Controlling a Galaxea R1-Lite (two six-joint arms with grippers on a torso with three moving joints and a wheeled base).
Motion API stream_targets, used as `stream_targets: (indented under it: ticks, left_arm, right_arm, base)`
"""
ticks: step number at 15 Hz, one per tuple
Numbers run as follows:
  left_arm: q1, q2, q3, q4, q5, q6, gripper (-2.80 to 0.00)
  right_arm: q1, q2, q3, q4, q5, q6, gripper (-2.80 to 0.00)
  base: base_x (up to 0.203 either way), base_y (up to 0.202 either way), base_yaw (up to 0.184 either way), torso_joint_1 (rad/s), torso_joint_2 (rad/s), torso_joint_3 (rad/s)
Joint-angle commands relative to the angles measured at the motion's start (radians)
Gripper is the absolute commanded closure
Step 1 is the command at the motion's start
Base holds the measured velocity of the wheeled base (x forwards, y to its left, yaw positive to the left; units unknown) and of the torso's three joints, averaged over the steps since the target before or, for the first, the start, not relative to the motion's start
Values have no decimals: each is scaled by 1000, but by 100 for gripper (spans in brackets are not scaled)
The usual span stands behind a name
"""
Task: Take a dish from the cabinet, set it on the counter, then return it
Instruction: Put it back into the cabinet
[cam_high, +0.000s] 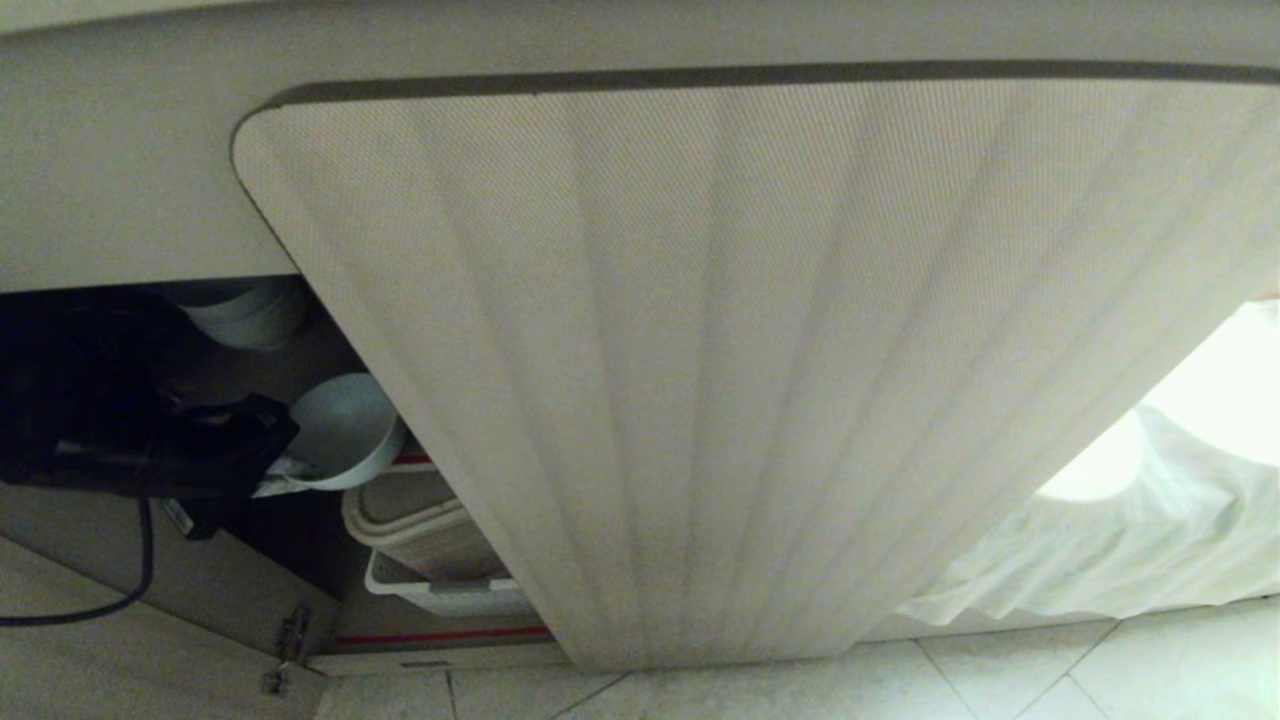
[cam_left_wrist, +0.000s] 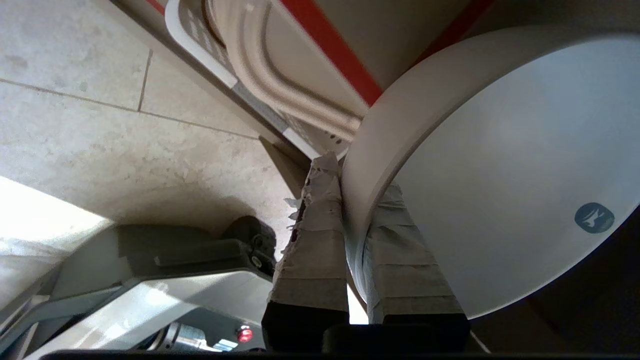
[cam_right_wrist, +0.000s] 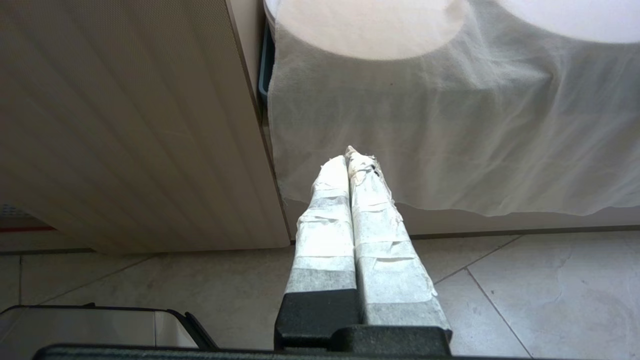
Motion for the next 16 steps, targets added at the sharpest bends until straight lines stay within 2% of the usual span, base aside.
stream_targets:
  ticks: [1,5,7,11,16]
  left_arm:
    - [1,12,-15,1,-2,-7,0]
    - [-2,27,-41,1,7,-54,0]
    - [-5,45,-58,1,34,-60,0]
    - [-9,80,-96,1,75,-112,0]
    - [-18,116,-165,1,87,-167,0]
  right_arm:
    - [1,0,0,0,0,0,0]
    - [0,0,0,0,0,0,0]
    - [1,0,0,0,0,0,0]
    - [1,0,0,0,0,0,0]
    - [0,0,0,0,0,0,0]
  base:
    - [0,0,0,0,0,0]
    - [0,0,0,0,0,0]
    - [0,0,0,0,0,0]
    - [0,0,0,0,0,0]
    - [0,0,0,0,0,0]
